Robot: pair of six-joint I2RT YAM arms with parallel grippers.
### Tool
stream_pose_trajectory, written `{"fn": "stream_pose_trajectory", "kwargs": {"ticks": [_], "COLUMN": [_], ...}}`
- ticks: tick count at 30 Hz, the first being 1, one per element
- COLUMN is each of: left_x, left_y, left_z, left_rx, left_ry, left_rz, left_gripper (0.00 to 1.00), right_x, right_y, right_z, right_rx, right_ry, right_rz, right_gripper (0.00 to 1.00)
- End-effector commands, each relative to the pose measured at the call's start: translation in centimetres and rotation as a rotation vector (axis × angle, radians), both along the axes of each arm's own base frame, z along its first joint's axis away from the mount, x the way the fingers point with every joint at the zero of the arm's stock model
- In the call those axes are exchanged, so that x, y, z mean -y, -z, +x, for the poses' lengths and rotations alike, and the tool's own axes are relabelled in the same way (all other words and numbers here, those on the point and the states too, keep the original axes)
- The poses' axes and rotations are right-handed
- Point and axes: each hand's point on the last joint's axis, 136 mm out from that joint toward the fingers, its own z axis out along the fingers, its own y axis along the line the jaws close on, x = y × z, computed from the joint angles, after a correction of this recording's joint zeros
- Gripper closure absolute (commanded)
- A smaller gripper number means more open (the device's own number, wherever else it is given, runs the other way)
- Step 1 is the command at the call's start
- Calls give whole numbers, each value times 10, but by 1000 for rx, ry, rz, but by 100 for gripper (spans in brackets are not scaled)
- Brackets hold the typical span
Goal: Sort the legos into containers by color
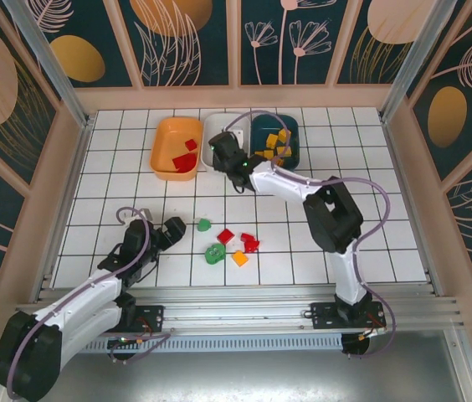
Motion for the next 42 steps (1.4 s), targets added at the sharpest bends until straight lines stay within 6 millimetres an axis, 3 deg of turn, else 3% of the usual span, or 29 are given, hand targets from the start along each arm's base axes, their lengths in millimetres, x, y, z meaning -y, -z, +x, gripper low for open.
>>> {"fn": "stream_pose_trajectory", "kwargs": {"ticks": [1,5,8,13,16,18,21,24,27,31,42], "left_x": [9,7,8,7,-1,-17,-52,-72,-79,-78,-66], "left_y": [-23,-26,-32,-47,-58,-61,-55,-50,-41,-30,-46], "left_z": [11,12,15,23,28,28,19,7,0,-4,2], "left_rx": [69,76,80,98,118,114,103,128,154,143,138], "left_ry": [5,-2,6,9,-37,-132,-340,-469,-528,-549,-469], "left_rz": [-74,-61,-47,-5,24,35,42,-17,-104,-173,-132], "left_gripper": [2,1,1,2,2,2,2,1,2,2,2], "right_x": [-6,-7,-3,3,4,-4,-18,-27,-40,-57,-70], "right_y": [21,22,13,-17,-34,-35,-13,11,29,51,90], "right_z": [15,34,44,38,10,-26,-87,-141,-174,-195,-200], "right_rx": [-46,-55,-35,18,51,64,11,-55,-91,-118,-162], "right_ry": [-89,-90,-55,-40,-83,-174,-365,-515,-607,-690,-748], "right_rz": [-45,-24,-44,-44,-32,-36,-50,-91,-142,-206,-268], "right_gripper": [61,54,37,32,34,35,35,33,28,27,27]}}
